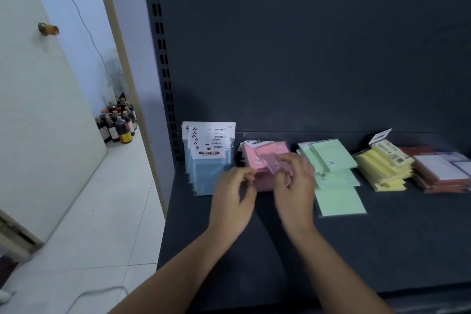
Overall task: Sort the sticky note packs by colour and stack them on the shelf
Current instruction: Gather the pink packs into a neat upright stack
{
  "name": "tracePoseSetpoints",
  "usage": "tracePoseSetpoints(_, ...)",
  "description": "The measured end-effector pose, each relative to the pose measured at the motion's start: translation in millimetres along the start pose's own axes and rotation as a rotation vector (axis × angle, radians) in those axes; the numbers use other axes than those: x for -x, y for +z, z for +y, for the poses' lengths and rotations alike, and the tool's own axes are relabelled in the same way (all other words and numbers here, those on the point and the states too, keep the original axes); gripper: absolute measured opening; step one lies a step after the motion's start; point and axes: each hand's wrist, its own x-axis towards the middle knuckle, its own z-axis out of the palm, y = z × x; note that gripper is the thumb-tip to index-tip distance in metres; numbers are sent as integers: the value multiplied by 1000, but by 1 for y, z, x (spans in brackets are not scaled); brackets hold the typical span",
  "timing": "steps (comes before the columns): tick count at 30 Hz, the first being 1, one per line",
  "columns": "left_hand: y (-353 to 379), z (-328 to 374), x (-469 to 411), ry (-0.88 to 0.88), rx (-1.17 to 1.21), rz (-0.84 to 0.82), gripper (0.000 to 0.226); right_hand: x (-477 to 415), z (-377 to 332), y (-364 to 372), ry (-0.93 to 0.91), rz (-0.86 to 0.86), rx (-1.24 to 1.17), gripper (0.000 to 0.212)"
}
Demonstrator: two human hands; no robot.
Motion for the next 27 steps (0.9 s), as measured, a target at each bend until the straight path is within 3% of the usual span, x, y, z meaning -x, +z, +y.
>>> tracePoseSetpoints(5, 31, 31, -19, -466, 252, -177, 44, -23, 24, -16, 221, -282, 154, 33)
tracePoseSetpoints(8, 40, 40, -19, -609, 409, -151, 45, -13, 28, -23, 186, -218, 180, 28)
tracePoseSetpoints(10, 42, 41, -17, -669, 453, -98, 44, -3, 30, -30, 247, -182, 18, 25)
tracePoseSetpoints(13, 42, 42, -10, -707, 436, -25, 32, 9, 29, -37, 492, -110, -418, 14)
tracePoseSetpoints(17, 27, 33, 11, -730, 492, 66, 9, 26, 26, -39, 604, -213, -648, 15)
tracePoseSetpoints(21, -5, 14, 37, -763, 507, 65, 19, 43, 26, -36, 461, -415, -486, 29)
tracePoseSetpoints(27, -46, -3, 62, -607, 143, -28, 29, 66, 4, -8, 295, -748, -175, 30)
